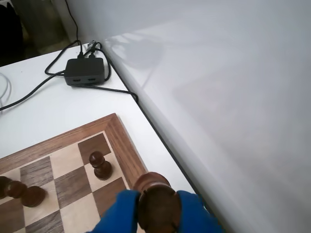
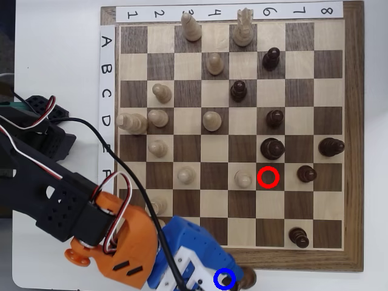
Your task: Move the piece to destination
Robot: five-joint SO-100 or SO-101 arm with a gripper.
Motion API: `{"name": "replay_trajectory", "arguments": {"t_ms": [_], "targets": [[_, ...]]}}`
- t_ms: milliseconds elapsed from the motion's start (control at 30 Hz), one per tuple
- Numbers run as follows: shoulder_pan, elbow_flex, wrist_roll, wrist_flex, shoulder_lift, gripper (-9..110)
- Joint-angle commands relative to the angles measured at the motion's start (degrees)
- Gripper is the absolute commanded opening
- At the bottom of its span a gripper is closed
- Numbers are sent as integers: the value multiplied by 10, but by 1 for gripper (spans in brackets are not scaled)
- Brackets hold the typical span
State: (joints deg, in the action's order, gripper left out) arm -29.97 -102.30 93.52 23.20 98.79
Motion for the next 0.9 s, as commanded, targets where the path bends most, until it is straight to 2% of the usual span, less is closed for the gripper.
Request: {"name": "replay_trajectory", "arguments": {"t_ms": [0, 867], "targets": [[-41, 3, -36, -83, 48, 0], [-58, -81, -91, -235, -110, 0]]}}
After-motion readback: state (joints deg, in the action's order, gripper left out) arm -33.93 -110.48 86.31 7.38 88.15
